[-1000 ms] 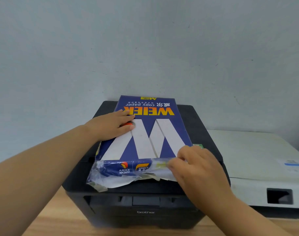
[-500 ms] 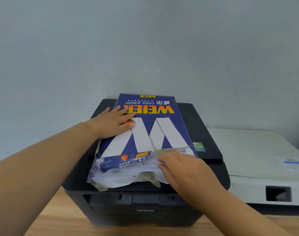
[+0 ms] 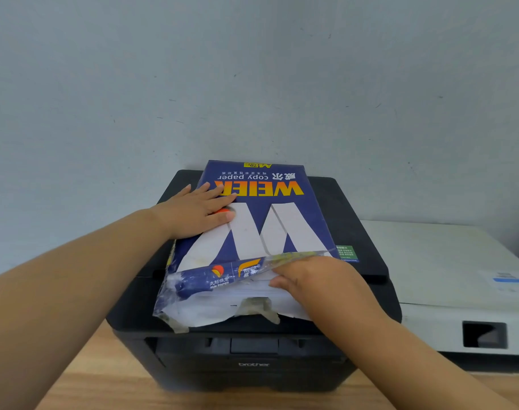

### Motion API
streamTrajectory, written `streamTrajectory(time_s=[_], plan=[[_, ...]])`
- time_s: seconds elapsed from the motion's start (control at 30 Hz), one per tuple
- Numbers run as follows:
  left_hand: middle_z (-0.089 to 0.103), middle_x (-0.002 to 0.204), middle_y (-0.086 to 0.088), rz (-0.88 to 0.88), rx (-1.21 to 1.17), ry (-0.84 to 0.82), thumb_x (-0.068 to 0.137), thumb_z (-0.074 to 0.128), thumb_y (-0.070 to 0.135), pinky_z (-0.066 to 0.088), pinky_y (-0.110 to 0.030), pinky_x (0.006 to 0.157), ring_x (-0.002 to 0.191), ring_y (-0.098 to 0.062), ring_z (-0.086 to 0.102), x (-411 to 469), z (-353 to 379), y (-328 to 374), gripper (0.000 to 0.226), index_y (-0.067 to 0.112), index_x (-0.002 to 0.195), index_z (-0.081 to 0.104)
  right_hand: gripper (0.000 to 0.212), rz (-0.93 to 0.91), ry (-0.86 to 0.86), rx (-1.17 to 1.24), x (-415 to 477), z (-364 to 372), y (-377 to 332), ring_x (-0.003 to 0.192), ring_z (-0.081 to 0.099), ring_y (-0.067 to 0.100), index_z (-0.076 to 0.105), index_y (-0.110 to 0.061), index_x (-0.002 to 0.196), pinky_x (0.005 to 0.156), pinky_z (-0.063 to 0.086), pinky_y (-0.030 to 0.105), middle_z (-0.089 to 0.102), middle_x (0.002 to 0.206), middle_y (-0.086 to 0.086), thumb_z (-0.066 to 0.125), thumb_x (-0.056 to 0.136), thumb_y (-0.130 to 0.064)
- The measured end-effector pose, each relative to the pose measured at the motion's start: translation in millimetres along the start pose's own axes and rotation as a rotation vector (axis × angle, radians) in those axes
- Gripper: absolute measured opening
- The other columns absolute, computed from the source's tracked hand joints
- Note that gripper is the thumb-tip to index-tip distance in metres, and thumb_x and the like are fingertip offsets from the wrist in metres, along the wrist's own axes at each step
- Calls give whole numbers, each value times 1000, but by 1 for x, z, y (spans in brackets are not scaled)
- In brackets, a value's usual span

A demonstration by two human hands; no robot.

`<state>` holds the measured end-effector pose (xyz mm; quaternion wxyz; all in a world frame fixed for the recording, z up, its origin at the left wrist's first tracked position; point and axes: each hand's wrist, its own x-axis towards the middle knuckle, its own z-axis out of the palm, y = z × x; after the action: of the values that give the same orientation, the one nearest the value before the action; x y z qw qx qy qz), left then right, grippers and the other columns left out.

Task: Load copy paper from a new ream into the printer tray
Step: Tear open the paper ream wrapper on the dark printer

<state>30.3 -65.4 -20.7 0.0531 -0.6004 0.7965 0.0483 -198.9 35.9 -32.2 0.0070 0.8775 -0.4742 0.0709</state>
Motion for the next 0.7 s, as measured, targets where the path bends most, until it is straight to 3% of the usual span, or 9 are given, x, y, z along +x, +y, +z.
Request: streamTrajectory(time_s=[0.07,0.2,0.27,0.33,0.37,0.4,0.6,0.7], plan=[[-9,158,5,2,2,0,93,15,54,-6,-42,117,146,-18,-8,0,0,0,57,37,145,-1,36,36,-82,19,-2,-3,-3,122,50,22,50,-23,130,99,41,33,55,133,2,35,99,-31],[-9,158,5,-1,3,-4,93,15,54,-6,-42,117,145,-18,-8,1,1,-1,57,37,145,-1,32,76,-30,53,-1,-4,-2,107,59,25,55,-23,125,89,47,35,63,117,5,38,98,-25],[-9,158,6,-2,3,-2,93,15,54,-6,-42,117,145,-18,-8,2,2,-2,57,37,145,-1,31,12,8,-22,-3,-2,-3,104,61,25,57,-22,122,84,49,35,64,114,5,48,92,-20],[-9,158,6,-4,0,3,93,16,53,-5,-42,117,146,-18,-8,2,2,-2,56,37,145,0,25,-73,217,-100,-7,2,-2,71,69,22,70,-20,95,54,54,32,72,84,1,69,70,-18],[-8,158,6,-5,-3,6,93,16,53,-5,-43,117,146,-18,-7,2,2,-1,56,37,145,1,24,-91,301,-90,-9,6,1,55,67,19,72,-19,81,41,49,26,71,69,-2,78,58,-17],[-8,158,6,-6,-6,8,94,16,53,-5,-42,117,146,-18,-7,2,2,-1,56,37,145,1,27,-128,393,-109,-11,11,3,47,64,17,71,-18,75,36,45,22,70,62,-3,82,50,-15],[-9,158,6,-6,-13,-1,93,16,53,-5,-42,117,146,-18,-8,3,2,-1,56,38,145,0,11,-275,545,-236,-10,12,1,49,62,17,69,-14,67,42,47,21,66,58,0,65,60,-6],[-8,158,5,-9,-12,-5,93,17,54,-5,-43,117,145,-18,-8,3,1,-1,56,38,145,1,16,-272,515,-195,-12,15,1,52,65,17,70,-14,70,45,50,22,70,61,1,75,56,-9]])
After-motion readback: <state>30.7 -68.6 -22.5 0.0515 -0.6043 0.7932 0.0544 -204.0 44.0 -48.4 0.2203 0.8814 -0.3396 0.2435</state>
